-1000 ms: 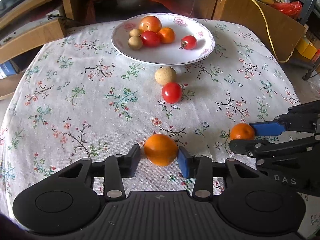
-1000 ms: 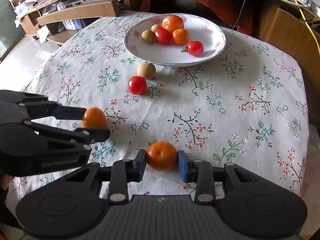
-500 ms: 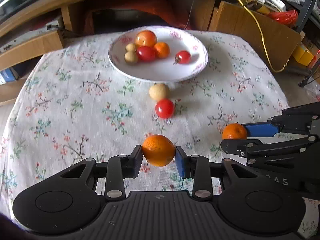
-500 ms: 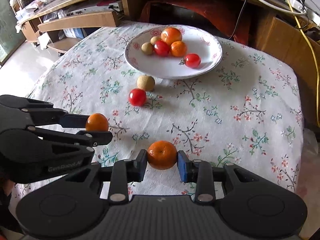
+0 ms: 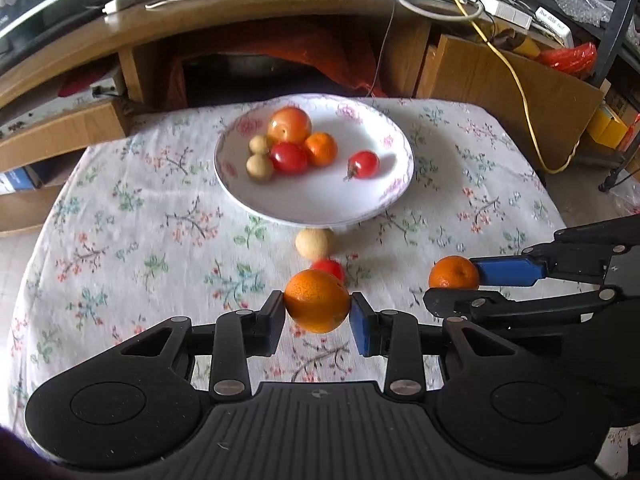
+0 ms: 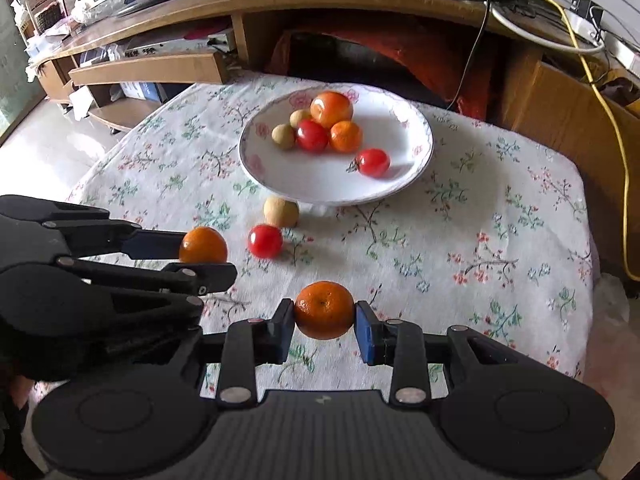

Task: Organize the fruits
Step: 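Carry the orange fruit and mandarin over the white bowl with both grippers, then open the left gripper releasing the orange fruit while the right gripper releases the mandarin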

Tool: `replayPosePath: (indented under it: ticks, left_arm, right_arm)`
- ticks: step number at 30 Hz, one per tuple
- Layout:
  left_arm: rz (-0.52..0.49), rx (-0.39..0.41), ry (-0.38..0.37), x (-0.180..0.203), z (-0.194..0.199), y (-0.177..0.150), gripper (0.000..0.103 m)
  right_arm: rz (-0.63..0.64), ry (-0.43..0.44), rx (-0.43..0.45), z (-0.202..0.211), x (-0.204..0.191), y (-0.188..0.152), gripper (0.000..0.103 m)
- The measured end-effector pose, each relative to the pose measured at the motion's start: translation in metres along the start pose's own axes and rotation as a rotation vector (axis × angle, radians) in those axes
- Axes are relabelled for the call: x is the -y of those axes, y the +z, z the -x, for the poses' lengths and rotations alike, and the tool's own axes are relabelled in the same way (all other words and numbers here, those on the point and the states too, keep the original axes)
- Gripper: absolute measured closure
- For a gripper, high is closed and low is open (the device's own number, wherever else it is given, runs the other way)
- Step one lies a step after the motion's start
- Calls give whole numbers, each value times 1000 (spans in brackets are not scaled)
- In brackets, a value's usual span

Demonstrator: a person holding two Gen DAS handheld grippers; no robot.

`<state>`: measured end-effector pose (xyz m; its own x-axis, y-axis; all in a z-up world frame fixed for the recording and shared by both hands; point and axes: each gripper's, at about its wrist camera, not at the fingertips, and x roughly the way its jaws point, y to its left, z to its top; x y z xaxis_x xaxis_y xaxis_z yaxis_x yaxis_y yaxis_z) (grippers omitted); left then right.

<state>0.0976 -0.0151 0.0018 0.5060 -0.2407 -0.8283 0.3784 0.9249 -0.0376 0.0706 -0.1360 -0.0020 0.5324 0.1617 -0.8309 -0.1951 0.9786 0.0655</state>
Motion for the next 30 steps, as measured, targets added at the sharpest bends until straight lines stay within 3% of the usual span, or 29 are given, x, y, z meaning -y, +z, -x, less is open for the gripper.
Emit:
replayPosePath:
  ticks: [14,30]
  left_arm:
    - [-14,41,34,-2,-9,43,62]
    - [23,11,48,-15,-40,69,62]
  right_arm:
    - [-32,-26,54,-3,13,37,70]
    - [-26,-52,54,-35,25,71,70]
